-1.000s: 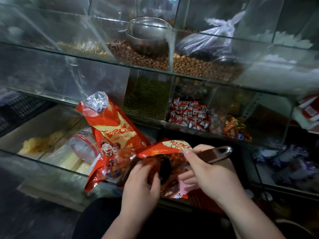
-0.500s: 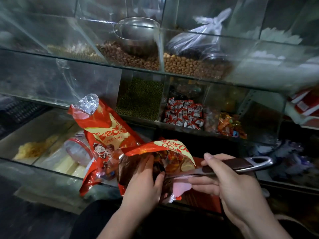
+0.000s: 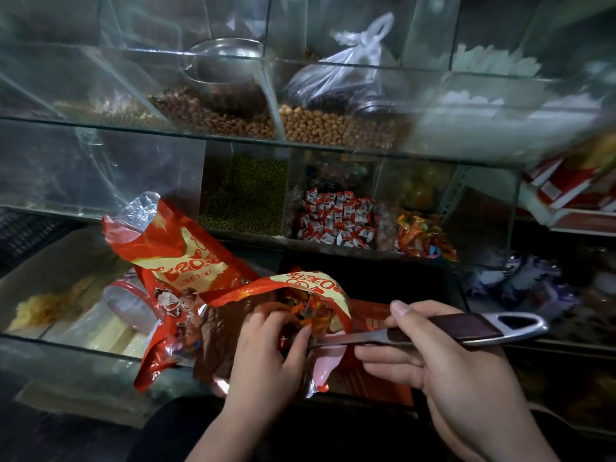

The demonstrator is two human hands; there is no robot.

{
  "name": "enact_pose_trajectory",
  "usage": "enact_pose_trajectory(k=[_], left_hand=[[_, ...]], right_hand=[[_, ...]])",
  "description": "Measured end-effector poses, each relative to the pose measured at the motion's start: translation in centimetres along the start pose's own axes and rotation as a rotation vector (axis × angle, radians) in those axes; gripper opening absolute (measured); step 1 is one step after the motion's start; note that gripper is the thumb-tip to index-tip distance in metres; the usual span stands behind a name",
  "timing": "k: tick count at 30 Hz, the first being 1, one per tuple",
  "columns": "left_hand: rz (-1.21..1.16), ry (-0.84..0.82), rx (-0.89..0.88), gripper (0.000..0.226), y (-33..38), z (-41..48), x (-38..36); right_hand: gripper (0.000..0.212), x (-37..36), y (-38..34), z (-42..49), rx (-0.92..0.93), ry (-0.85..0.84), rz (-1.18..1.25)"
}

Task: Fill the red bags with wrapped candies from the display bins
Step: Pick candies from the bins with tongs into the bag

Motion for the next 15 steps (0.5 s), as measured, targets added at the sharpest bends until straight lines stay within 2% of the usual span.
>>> enact_pose_trajectory(k=[5,8,12,15], left_hand=[[0.029,0.112,-0.146,0.009,2.5,0.3,2.0],[0.063,0.186,-0.215,0.018,4.5,1.2,3.4],[0.088,0.232,-0.344,0.024,8.2,3.9,4.5],[0.107,0.218,-0.433,0.025,11.1,6.4,4.3]], right_hand=[[0.025,0.0,-1.4,-0.7,0.014,-0.086,0.094],[0.011,-0.3,-3.2,-1.5,0.072,-0.149,0.122],[0.004,0.3,-6.0,-2.3,0.151,-0.171,0.202],[0.006,1.7,-8.0,-2.7,0.221,-0.128,0.258]])
Point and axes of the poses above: each hand's wrist, its own z-axis towards the middle knuckle, its own x-axis out of the back of the hand, y = z × x, the point moved 8 cm from there along z, towards the middle knuckle, and after that the axes turned 6 degrees about -x, right-handed, at the moved point
